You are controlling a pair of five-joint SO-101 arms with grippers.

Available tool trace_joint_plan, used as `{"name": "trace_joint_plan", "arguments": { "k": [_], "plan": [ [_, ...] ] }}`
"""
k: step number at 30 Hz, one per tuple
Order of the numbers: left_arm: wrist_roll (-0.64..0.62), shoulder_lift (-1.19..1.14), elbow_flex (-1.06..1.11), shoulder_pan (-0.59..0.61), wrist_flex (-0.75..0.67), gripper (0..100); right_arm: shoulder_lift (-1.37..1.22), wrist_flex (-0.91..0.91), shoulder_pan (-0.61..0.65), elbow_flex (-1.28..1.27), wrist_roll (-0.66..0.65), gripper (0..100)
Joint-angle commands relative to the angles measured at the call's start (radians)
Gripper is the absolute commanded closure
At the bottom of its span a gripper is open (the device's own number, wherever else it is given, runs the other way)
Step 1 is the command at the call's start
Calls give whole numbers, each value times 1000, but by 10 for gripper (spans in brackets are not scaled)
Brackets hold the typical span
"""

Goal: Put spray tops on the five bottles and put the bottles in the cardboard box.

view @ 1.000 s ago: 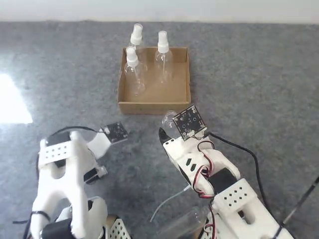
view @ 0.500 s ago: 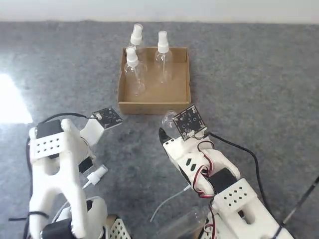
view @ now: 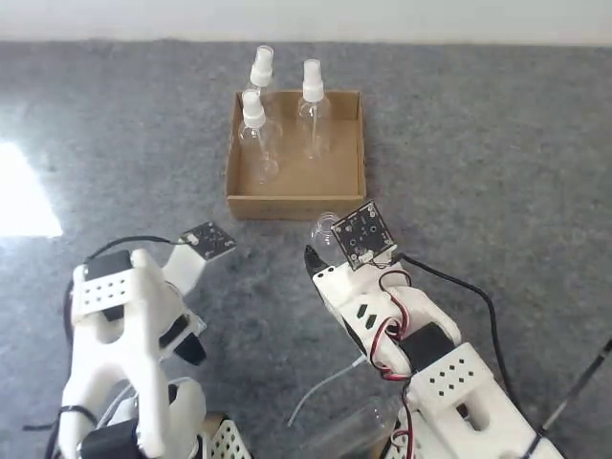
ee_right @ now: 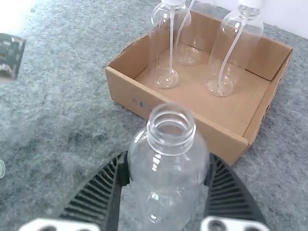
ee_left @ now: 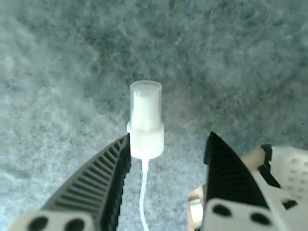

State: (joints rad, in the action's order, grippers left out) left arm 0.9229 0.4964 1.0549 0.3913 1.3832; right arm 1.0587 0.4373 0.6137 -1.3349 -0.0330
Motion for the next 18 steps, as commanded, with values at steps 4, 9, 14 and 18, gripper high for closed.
{"name": "trace_joint_plan", "arguments": {
  "k": [4, 9, 14, 18],
  "plan": [
    [-12, 25, 82, -5, -152, 771, 21, 7, -15, 72, -11, 858],
    [-12, 25, 136, -5, -230, 847, 21, 7, -15, 72, -11, 858],
    [-12, 32, 127, -5, -226, 947, 21, 7, -15, 72, -11, 858],
    [-12, 32, 56, -5, -147, 986, 21, 7, -15, 72, -11, 858]
  ]
}}
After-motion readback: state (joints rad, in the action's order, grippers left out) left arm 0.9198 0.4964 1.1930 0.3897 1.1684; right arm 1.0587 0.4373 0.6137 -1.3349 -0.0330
